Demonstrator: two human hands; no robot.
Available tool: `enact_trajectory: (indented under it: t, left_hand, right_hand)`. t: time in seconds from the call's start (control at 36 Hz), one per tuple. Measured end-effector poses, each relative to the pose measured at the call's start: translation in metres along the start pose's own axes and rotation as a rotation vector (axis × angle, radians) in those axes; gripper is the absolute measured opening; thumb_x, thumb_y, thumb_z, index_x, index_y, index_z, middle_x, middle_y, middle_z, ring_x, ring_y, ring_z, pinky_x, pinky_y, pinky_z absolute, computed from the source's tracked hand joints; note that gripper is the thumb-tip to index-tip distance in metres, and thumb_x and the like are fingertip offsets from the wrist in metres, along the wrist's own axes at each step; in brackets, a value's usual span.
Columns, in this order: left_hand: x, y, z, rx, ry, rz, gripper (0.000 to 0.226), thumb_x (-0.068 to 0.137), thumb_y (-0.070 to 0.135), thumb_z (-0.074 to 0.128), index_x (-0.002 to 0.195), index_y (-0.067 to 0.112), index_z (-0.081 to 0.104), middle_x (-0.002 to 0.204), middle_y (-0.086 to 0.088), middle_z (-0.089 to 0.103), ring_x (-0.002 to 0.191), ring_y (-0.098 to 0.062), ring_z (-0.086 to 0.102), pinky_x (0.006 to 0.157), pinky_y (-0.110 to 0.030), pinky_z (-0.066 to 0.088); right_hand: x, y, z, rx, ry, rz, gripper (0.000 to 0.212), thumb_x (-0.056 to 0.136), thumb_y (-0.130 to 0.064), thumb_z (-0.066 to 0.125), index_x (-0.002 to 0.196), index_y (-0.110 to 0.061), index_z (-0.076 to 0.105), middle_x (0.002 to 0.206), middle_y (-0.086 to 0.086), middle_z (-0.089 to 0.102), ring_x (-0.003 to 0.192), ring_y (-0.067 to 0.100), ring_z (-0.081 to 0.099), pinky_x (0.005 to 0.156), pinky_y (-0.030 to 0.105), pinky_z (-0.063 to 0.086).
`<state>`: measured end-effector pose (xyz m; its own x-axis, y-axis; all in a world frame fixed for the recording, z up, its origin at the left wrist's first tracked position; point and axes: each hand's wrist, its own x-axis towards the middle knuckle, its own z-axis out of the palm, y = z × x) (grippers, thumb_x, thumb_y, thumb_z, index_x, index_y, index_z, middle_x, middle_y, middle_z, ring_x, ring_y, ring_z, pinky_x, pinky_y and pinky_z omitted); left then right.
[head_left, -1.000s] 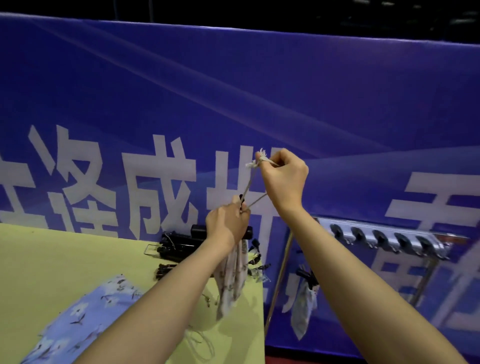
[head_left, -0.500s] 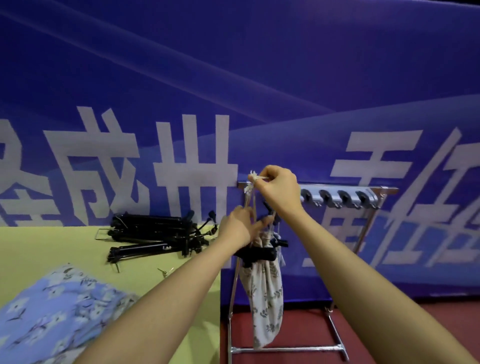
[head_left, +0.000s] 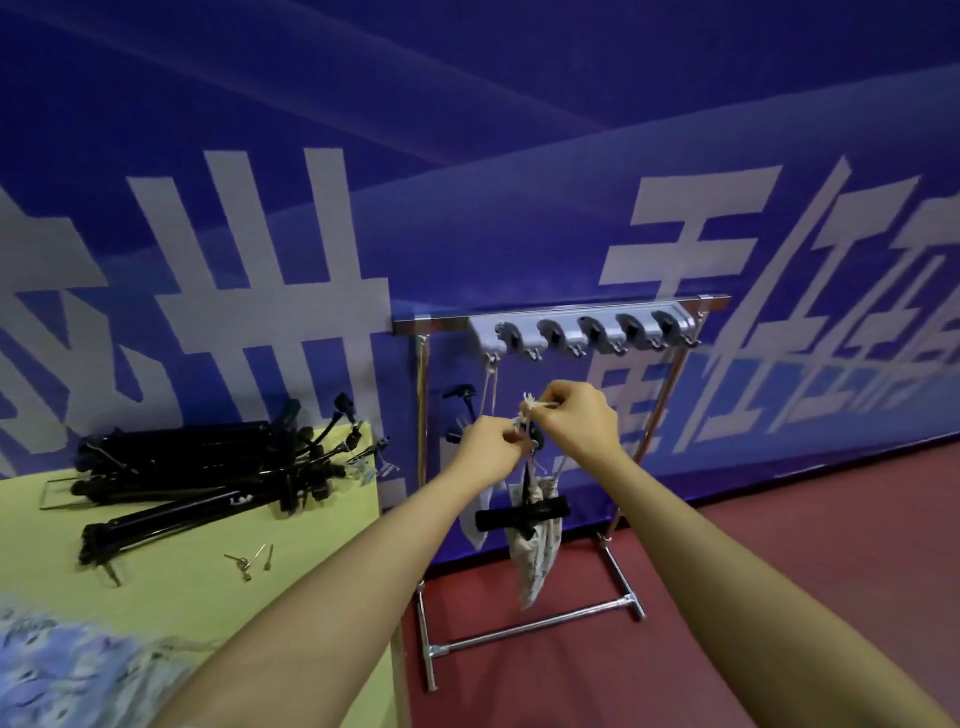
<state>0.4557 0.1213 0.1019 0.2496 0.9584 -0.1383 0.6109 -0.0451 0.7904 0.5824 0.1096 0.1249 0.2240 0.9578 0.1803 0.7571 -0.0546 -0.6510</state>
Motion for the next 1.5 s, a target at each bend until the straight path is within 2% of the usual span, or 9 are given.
enact_trajectory:
  t: [0.17,0.36,0.5,0.64,0.81,1.19,1.33,1.42,1.5]
  left_hand:
    - [0.031,-0.001,0.016,-0.094,-0.068,0.025,0.026,0.089,0.023,0.059,0.069,0.006,0.059,0.071,-0.018,0.064,0.068,-0.025,0.061,0.067,-0.04,0.052]
    - [0.071,0.006,0.03,-0.314,-0.056,-0.026,0.02,0.093,0.005,0.049,0.076,0.013,0.055,0.094,-0.01,0.068,0.054,-0.006,0.06,0.051,-0.019,0.048]
    - [0.106,0.021,0.037,-0.471,0.012,-0.142,0.019,0.095,0.008,0.046,0.079,0.014,0.053,0.073,0.0,0.062,0.058,-0.01,0.055,0.052,-0.022,0.037]
    - [0.139,0.031,0.039,-0.44,0.186,-0.123,0.009,0.095,0.009,0.051,0.088,0.004,0.055,0.075,-0.007,0.06,0.051,-0.011,0.051,0.036,-0.01,0.034]
    - [0.169,0.023,0.049,-0.536,0.416,-0.202,0.022,0.094,0.009,0.052,0.073,0.013,0.055,0.074,-0.006,0.063,0.04,-0.006,0.053,0.035,-0.011,0.035]
    - [0.211,-0.002,0.068,-0.438,0.445,-0.378,0.02,0.092,0.01,0.054,0.073,0.013,0.057,0.082,-0.008,0.064,0.032,-0.002,0.053,0.035,-0.014,0.037]
    - [0.204,-0.011,0.069,-0.381,0.402,-0.374,0.017,0.093,0.008,0.05,0.08,0.013,0.059,0.085,-0.008,0.063,0.067,-0.02,0.065,0.062,-0.029,0.05]
    - [0.194,-0.015,0.063,-0.371,0.376,-0.368,0.016,0.093,0.006,0.048,0.102,0.009,0.061,0.087,-0.006,0.061,0.069,-0.022,0.061,0.069,-0.033,0.052]
    - [0.178,-0.023,0.056,-0.343,0.378,-0.336,0.017,0.091,0.005,0.047,0.097,0.008,0.062,0.088,-0.015,0.065,0.077,-0.029,0.064,0.081,-0.043,0.057]
  right_hand:
    - [0.023,0.023,0.003,-0.004,-0.011,0.007,0.021,0.086,-0.029,0.064,0.07,-0.017,0.057,0.062,-0.007,0.055,0.067,0.018,0.053,0.05,0.024,0.031]
    - [0.068,0.051,-0.005,0.242,-0.048,-0.042,0.01,0.084,-0.01,0.063,0.087,-0.012,0.054,0.073,-0.009,0.048,0.058,0.013,0.042,0.058,0.034,0.035]
    - [0.112,0.064,-0.013,0.258,-0.135,-0.088,0.005,0.087,-0.009,0.06,0.083,-0.011,0.058,0.081,0.0,0.051,0.066,0.006,0.045,0.058,0.017,0.034]
    - [0.147,0.082,-0.006,0.294,-0.211,-0.109,0.006,0.086,-0.008,0.059,0.082,-0.007,0.064,0.079,0.01,0.06,0.071,0.02,0.051,0.064,0.031,0.041]
    - [0.179,0.089,0.015,0.287,-0.186,-0.171,0.01,0.089,-0.008,0.06,0.086,-0.002,0.068,0.088,0.014,0.065,0.077,0.019,0.055,0.07,0.027,0.04]
    - [0.205,0.116,0.068,0.201,-0.219,-0.091,0.016,0.095,-0.016,0.055,0.091,-0.006,0.066,0.09,0.011,0.067,0.076,0.018,0.056,0.066,0.032,0.045]
    - [0.194,0.121,0.072,0.188,-0.202,-0.049,0.013,0.095,-0.015,0.052,0.1,-0.007,0.062,0.099,0.008,0.063,0.088,0.023,0.059,0.07,0.032,0.044]
    - [0.182,0.121,0.072,0.171,-0.207,0.01,0.01,0.093,-0.013,0.05,0.094,-0.009,0.058,0.1,0.008,0.061,0.087,0.025,0.057,0.069,0.033,0.043]
    - [0.165,0.114,0.073,0.146,-0.246,0.023,0.01,0.093,-0.015,0.049,0.089,-0.011,0.056,0.093,0.005,0.061,0.082,0.023,0.055,0.065,0.031,0.038]
